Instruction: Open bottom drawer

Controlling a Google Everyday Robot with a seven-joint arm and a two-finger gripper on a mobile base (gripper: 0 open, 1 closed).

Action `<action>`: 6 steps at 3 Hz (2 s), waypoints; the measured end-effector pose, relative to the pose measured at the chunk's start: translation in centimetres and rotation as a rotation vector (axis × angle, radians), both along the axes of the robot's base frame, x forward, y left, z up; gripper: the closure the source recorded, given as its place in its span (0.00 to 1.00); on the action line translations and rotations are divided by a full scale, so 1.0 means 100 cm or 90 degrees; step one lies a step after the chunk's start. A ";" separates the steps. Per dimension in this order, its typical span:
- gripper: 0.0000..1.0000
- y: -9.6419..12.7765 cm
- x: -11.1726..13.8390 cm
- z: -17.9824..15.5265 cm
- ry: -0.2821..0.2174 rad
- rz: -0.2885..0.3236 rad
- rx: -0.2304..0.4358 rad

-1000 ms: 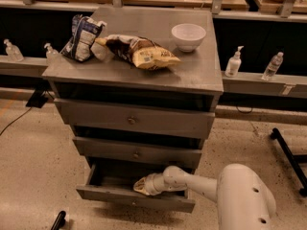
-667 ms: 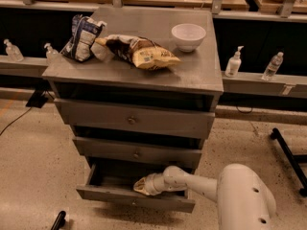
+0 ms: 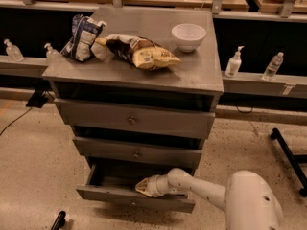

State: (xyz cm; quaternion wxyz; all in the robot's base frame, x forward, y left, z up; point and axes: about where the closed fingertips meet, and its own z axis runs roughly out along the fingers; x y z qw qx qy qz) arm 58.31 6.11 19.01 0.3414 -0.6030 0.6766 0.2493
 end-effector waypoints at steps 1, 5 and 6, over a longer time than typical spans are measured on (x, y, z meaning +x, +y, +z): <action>0.94 -0.019 -0.001 0.017 -0.032 -0.028 0.100; 1.00 -0.020 0.022 0.013 -0.045 -0.018 -0.042; 1.00 -0.023 0.024 -0.003 -0.011 -0.021 -0.093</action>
Offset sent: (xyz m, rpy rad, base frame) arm 0.0122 -0.0593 0.0292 0.2873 -0.1348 -0.1196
